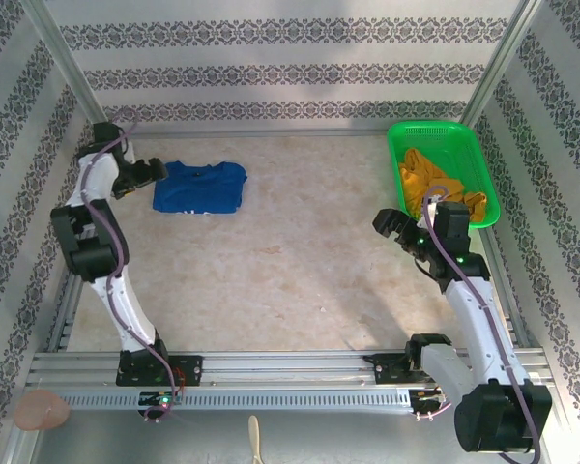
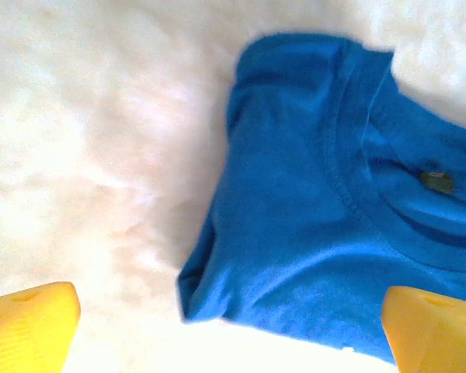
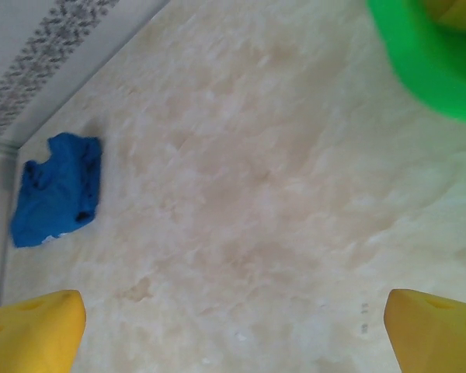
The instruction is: Fold the inside-out t-shirt
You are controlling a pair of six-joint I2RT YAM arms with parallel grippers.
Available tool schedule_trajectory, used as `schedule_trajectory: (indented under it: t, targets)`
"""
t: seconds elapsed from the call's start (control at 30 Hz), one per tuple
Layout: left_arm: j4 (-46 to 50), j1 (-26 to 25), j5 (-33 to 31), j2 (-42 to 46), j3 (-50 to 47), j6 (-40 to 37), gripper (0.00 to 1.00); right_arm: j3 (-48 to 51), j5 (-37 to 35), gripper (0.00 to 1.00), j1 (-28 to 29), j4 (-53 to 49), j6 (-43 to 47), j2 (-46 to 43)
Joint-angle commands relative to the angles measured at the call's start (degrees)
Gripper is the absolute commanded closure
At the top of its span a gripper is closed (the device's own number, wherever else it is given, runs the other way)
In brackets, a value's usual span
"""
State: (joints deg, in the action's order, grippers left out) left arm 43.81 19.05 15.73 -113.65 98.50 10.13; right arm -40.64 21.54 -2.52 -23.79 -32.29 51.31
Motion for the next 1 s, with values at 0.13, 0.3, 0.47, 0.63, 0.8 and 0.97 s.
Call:
schedule_trajectory:
  t: [0.13, 0.3, 0.47, 0.63, 0.8, 0.97]
  targets:
    - [-20.19, -2.33, -2.13, 31.27, -23.27, 8.39, 0.00, 0.83, -27.84, 0.01, -0.14, 1.38, 7.18, -1.40]
    - [-34.51, -15.40, -15.48, 52.44, -45.94, 2.91, 0.00, 11.93, -35.33, 0.01, 1.93, 22.21, 14.93, -3.98]
    - [-60.96, -22.08, -27.39, 64.26, -72.17, 0.11, 0.00, 14.64, -39.13, 0.02, 5.16, 32.19, 24.22, 2.74]
    - [-72.88, -22.59, -31.51, 57.07, -80.92, -2.03, 0.00, 17.73, -39.59, 0.02, 6.49, 44.23, 30.36, 10.00]
    - [-90.94, -22.86, -31.19, 43.03, -84.87, -2.72, 0.01, 20.60, -34.16, 0.02, 6.57, 59.21, 30.13, 17.55]
    - [-94.02, -23.07, -25.57, 35.20, -81.18, -9.72, 0.01, 23.40, -26.59, 0.02, 7.10, 74.47, 33.99, 26.44]
